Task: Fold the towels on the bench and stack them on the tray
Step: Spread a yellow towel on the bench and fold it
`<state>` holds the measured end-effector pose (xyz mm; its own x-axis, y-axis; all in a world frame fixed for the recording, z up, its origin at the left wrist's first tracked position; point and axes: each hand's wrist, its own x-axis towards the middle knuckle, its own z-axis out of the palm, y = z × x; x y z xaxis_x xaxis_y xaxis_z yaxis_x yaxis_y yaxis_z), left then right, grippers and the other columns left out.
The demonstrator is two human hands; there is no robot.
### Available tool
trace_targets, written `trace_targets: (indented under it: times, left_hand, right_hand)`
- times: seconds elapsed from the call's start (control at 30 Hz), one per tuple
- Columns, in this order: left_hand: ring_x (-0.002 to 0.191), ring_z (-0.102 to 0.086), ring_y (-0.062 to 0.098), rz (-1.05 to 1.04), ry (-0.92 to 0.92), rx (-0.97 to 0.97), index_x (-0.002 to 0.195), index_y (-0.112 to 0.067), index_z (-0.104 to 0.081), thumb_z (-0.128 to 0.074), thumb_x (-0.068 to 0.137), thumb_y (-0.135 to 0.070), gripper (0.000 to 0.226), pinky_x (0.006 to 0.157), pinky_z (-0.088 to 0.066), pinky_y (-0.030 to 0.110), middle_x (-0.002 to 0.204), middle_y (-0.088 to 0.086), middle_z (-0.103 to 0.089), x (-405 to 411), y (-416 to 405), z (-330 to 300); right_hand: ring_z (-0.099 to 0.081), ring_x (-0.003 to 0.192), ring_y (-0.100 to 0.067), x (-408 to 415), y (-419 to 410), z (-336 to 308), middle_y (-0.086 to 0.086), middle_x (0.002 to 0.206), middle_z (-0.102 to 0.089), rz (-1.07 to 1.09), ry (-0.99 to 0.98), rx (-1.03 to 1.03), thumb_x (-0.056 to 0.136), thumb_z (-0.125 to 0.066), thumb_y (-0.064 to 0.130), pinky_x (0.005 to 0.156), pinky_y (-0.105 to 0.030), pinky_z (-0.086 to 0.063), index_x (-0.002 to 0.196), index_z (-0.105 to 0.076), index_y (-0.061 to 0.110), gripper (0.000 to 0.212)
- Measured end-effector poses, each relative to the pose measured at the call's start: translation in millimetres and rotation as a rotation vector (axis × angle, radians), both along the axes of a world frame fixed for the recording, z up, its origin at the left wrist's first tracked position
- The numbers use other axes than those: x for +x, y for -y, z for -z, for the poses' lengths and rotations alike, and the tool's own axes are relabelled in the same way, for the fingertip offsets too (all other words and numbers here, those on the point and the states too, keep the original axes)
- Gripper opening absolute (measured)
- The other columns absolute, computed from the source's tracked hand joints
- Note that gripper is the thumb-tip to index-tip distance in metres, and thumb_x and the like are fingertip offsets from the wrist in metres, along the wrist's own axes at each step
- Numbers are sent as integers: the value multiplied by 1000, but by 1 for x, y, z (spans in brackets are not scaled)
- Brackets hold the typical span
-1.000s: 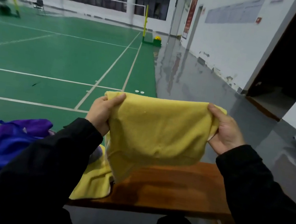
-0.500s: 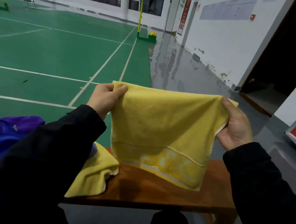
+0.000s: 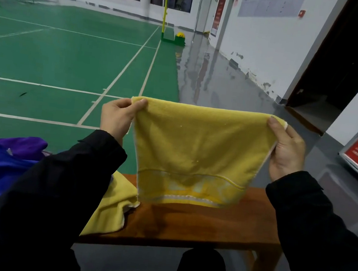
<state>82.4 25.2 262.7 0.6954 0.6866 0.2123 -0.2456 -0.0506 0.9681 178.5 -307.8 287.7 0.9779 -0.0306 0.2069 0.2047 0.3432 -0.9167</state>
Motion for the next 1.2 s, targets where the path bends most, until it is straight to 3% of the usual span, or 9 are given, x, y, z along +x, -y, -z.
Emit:
trace_targets:
  times: [0.2,0.33,0.53,0.73,0.9,0.97,1.03,1.13,1.2]
  left_hand:
    - [98,-65,23,139,48,-147,97,-11,-79,-79,86,-34,26,86,-55,37,99,6,-72,0,-11,12]
    - [87,-61,16,206,23,-162,104,-8,-74,-68,97,-26,20,71,-53,27,91,0,-67,19,-13,7]
    - [98,-63,17,256,54,-86,107,-10,-72,-62,101,-23,18,75,-53,28,104,2,-69,57,-19,-37]
    - [81,-60,11,338,213,-55,87,-18,-73,-67,97,-22,12,73,-50,27,81,-4,-64,34,0,-51]
    - [83,-62,8,349,83,-58,75,-21,-77,-65,93,-9,24,84,-48,26,80,-8,-69,-26,28,53]
    - [87,-63,14,331,-124,-39,83,-13,-76,-77,81,-25,13,85,-49,27,89,2,-70,-58,40,130]
    - [90,-60,18,314,-378,93,84,-4,-71,-75,65,-50,50,83,-47,24,99,12,-65,-89,47,203]
    - [82,-60,20,391,-635,216,73,-16,-69,-67,63,-60,46,76,-44,34,86,17,-65,-118,58,278]
    - [73,-60,20,399,-702,244,74,-20,-66,-66,65,-60,41,69,-44,38,76,13,-65,-128,63,298]
  right_hand:
    - [-71,84,-15,9,0,14,-1,88,-75,-75,-42,104,90,-76,18,80,-33,-59,99,-75,12,11]
    - [-72,83,-15,29,-5,8,-3,88,-75,-118,-51,73,95,-71,14,80,-33,-59,98,-74,9,6]
    - [-73,88,-19,72,-2,-29,-6,98,-76,-91,-27,44,93,-72,9,85,-39,-60,107,-72,10,14]
    - [-67,96,-20,64,35,-28,-4,98,-70,-157,107,56,95,-65,3,90,-37,-57,104,-70,13,14]
    - [-61,88,-15,6,80,74,-2,88,-65,-179,-28,-79,94,-57,-5,84,-28,-50,91,-72,18,28]
    - [-66,88,-17,-24,95,137,-5,89,-72,-137,-167,-191,92,-55,-10,83,-24,-54,90,-76,12,31]
    - [-70,86,-21,-55,109,196,-9,90,-77,-109,-316,-366,92,-56,-11,75,-23,-58,95,-77,7,27]
    - [-60,78,-31,-84,130,270,-10,74,-71,-129,-474,-638,94,-60,-10,64,-38,-49,79,-78,15,34]
    - [-60,80,-33,-94,139,300,-8,74,-70,-123,-540,-711,92,-61,-12,73,-38,-45,74,-79,19,40]
